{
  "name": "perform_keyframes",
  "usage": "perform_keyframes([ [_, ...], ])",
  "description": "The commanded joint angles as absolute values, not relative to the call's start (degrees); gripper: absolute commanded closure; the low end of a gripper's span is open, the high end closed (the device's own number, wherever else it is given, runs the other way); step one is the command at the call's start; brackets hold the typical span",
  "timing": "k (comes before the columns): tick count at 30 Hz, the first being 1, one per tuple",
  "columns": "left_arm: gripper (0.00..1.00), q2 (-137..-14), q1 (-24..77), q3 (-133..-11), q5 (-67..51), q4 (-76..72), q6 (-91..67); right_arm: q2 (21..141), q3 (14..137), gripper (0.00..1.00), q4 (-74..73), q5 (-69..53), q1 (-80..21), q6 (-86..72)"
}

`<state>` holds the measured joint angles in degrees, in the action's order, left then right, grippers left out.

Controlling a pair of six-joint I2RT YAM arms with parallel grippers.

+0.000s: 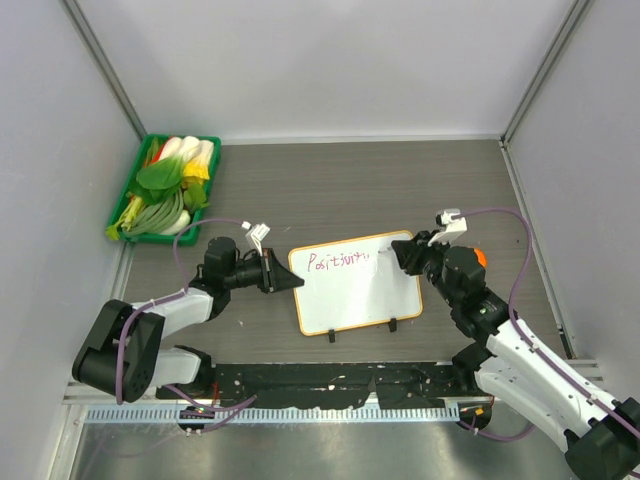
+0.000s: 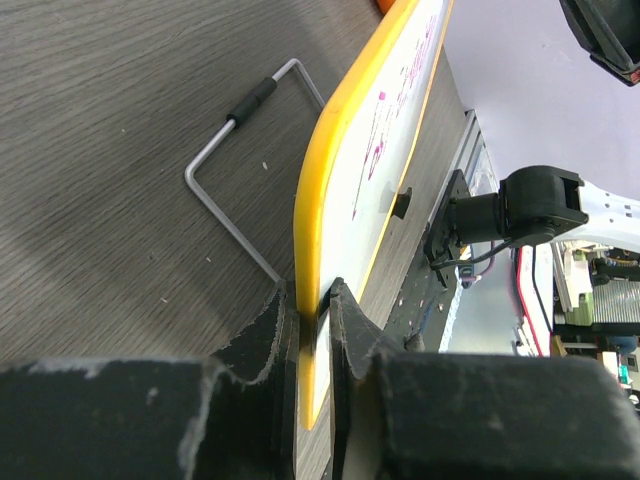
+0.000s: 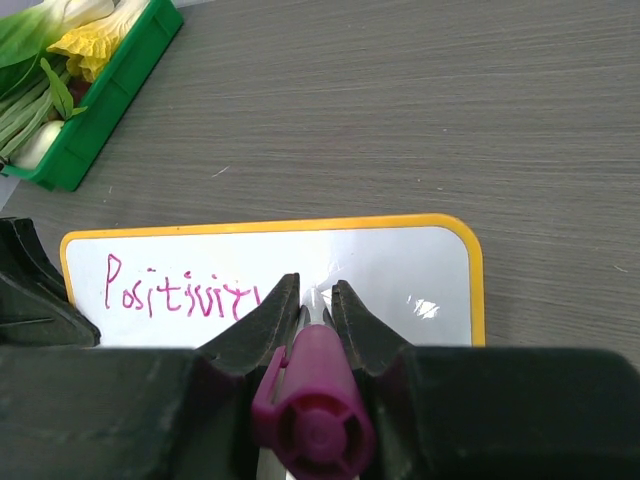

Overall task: Write a sentence on the whiteboard
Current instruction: Write on the whiteboard at the whiteboard stand.

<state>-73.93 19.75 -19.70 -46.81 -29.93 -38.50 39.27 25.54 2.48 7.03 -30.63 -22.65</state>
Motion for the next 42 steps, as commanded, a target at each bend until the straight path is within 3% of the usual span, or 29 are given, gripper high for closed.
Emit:
perform_keyframes([
  [1, 1.00, -75.59, 19.86, -19.86, -41.66, -26.19, -34.45, 38.58, 24.61, 0.99, 5.54, 9.40, -30.50, -22.94],
  [27, 1.00, -75.23, 19.78, -19.78, -41.66, -26.10, -34.54, 34.28, 21.97, 0.99, -2.29, 7.56, -30.50, -25.23],
  [42, 1.00, -74.97, 19.86, -19.78, -41.66, -26.02, -34.54, 36.12, 24.70, 0.99, -0.35, 14.85, -30.50, -24.44],
])
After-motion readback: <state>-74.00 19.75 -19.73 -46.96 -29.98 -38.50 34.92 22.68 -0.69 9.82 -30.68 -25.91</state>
